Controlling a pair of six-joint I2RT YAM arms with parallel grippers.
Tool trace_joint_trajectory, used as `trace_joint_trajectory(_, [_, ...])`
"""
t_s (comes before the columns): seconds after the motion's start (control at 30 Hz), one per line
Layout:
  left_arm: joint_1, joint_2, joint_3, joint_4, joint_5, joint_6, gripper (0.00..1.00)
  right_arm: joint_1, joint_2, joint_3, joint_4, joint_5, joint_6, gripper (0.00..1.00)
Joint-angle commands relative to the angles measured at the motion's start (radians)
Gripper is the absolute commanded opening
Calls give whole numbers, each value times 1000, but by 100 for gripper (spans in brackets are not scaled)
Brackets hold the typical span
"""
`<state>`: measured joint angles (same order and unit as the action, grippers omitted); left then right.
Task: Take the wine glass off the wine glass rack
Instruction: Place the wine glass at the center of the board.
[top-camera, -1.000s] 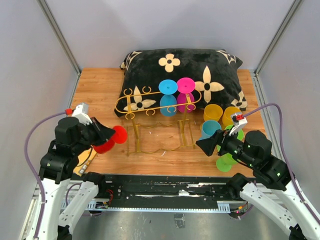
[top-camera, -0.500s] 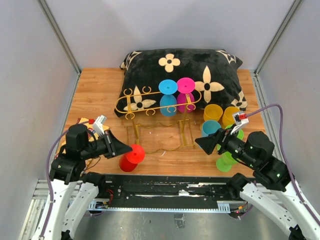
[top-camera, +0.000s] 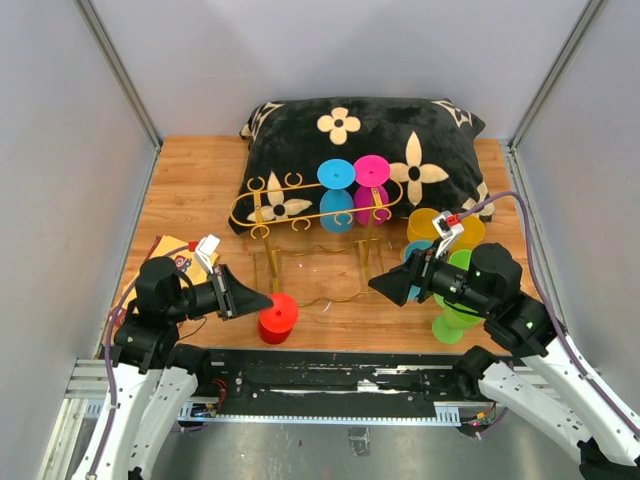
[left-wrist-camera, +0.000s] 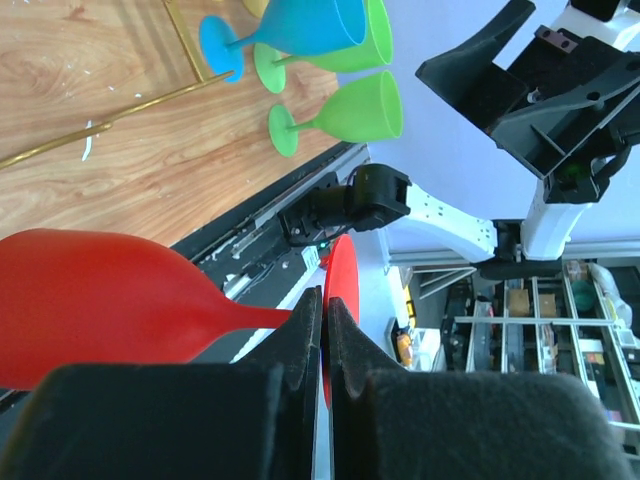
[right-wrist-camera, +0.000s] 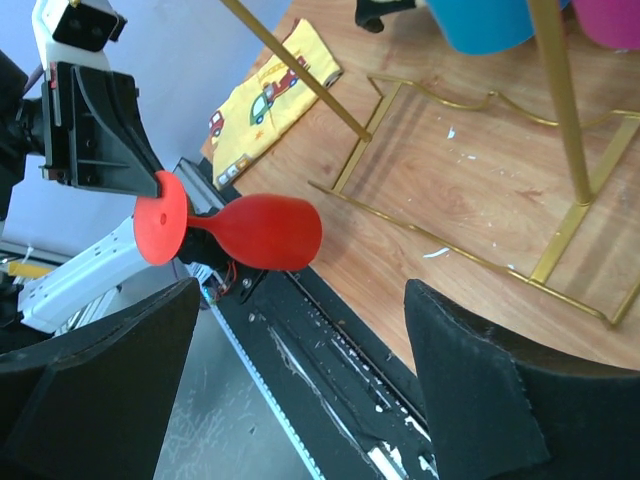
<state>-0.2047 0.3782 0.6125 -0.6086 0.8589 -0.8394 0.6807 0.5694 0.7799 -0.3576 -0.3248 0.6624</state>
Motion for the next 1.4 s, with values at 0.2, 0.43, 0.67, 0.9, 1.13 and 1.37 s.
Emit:
trace_joint_trajectory(0.2, [-167, 61, 46, 132, -134, -14, 1, 23, 22, 4, 61, -97, 8, 83])
trace_joint_trajectory(0.43, [-396, 64, 54, 216, -347, -77, 1, 25, 5, -1, 38, -75, 2, 83])
trace_joint_trajectory(0.67, [-565, 87, 124, 216, -519, -65, 1, 25, -5, 1, 17, -68, 2, 83])
trace_joint_trajectory(0.9, [-618, 177, 176, 299, -460, -8, 1, 25, -13, 6, 11, -60, 6, 83])
trace_joint_trajectory(1.13, [-683, 271, 213, 402, -427, 10, 1, 23, -36, 20, 14, -95, 24, 83])
trace_joint_trajectory(1.37, [-788, 395, 301, 400, -524, 93, 0, 25, -37, 43, 35, -189, 66, 83])
